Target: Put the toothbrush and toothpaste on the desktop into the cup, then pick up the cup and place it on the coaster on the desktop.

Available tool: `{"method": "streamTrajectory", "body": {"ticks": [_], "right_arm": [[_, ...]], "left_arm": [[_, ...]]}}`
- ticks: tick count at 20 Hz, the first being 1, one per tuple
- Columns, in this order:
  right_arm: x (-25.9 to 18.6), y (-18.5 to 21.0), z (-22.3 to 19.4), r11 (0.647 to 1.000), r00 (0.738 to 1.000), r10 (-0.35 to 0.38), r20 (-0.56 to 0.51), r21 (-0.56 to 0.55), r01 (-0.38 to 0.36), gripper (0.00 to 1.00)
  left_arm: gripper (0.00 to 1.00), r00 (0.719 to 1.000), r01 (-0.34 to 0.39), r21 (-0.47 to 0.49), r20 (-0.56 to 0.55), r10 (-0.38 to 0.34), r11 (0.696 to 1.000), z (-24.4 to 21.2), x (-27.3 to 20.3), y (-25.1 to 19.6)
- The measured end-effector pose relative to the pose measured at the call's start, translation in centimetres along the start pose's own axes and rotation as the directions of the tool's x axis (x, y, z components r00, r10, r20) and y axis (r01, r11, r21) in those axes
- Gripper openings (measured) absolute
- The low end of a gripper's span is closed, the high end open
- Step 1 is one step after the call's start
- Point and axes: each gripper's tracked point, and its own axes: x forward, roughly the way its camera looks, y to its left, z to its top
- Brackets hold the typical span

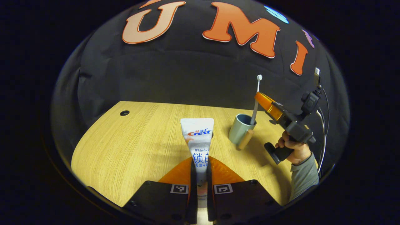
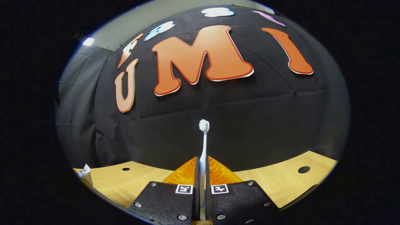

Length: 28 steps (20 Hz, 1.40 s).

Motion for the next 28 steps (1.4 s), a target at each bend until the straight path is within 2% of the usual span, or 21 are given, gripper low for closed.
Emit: {"method": "streamTrajectory", "body": {"ticks": [3,4,6,7,12,16,24,27,28], "right_arm": [[0.4,-0.5,-0.7,1.000,1.000,-0.011,-0.005,0.020,0.011,0.07],[0.3,-0.7,-1.1,1.000,1.000,-0.016,-0.015,0.014,0.016,0.07],[0.1,-1.0,-1.7,1.000,0.999,-0.022,-0.034,-0.014,0.021,0.07],[-0.1,-1.1,-2.0,0.999,0.999,-0.023,-0.046,-0.026,0.022,0.07],[-1.3,-1.5,-3.8,0.999,0.992,-0.033,-0.123,-0.042,0.028,0.08],[-3.0,-1.8,-4.9,0.997,0.984,-0.037,-0.174,-0.074,0.024,0.09],[-7.4,-3.0,-5.9,0.997,0.963,-0.029,-0.269,-0.083,0.007,0.16],[-9.7,-3.4,-6.2,0.997,0.953,-0.039,-0.302,-0.075,0.017,0.34],[-10.5,-3.4,-6.2,0.997,0.953,-0.034,-0.301,-0.070,0.014,0.34]], "left_arm": [[0.16,0.999,0.005,-0.012,0.031,-0.005,1.000,1.0,0.0,-0.5],[0.13,0.999,0.010,-0.015,0.042,-0.010,1.000,1.5,-0.1,-0.7],[0.16,0.997,0.016,-0.014,0.074,-0.015,1.000,2.9,0.0,-1.0],[0.13,0.995,0.017,-0.012,0.094,-0.016,1.000,3.7,0.1,-1.2],[0.18,0.980,0.071,-0.017,0.190,-0.067,0.997,7.9,1.5,-3.6],[0.16,0.964,0.099,-0.023,0.252,-0.090,0.995,10.2,3.9,-5.5],[0.17,0.901,0.177,-0.051,0.410,-0.141,0.983,15.2,6.2,-9.7],[0.16,0.869,0.210,-0.068,0.469,-0.155,0.975,16.9,7.3,-10.7],[0.15,0.860,0.217,-0.068,0.486,-0.157,0.974,17.5,7.7,-11.0]]}}
